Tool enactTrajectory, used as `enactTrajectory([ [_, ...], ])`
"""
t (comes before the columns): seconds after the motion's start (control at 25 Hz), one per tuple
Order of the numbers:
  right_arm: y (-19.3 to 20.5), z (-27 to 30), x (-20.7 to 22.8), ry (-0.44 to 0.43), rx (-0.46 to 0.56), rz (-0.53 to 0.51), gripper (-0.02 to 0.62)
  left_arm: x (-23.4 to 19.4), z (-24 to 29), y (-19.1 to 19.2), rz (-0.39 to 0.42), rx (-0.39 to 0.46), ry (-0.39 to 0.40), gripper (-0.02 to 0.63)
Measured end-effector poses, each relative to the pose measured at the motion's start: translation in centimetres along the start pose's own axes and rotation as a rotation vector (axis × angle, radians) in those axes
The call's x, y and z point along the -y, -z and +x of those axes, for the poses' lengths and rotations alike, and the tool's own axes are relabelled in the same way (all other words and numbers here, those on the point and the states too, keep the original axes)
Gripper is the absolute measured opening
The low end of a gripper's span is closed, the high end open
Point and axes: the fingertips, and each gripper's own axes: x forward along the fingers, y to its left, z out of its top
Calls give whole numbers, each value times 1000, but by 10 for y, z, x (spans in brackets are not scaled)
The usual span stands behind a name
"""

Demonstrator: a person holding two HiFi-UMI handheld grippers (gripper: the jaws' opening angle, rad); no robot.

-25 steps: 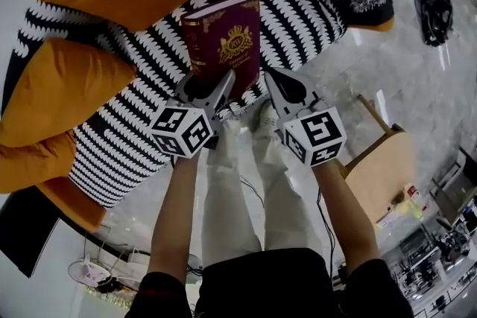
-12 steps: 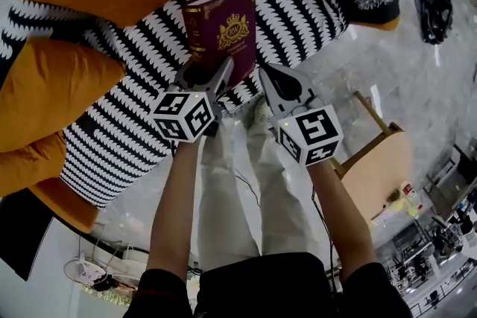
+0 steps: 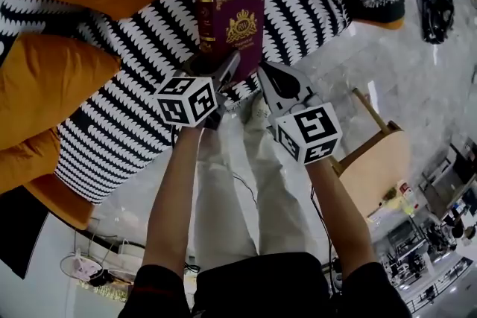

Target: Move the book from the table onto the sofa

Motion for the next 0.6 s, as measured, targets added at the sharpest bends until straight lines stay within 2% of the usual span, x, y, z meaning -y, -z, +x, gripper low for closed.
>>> enactTrajectory([
  [0.16,0,4,-4,1,-12,-9,15,-7,-1,0,-34,-8,20,241],
  [0.32,3,8,4,1,-22,-3,15,-14,9,8,-38,-39,-2,241],
  [0.6,11,11,3,-1,-34,5,15,-21,11,9,-75,-26,-16,242],
])
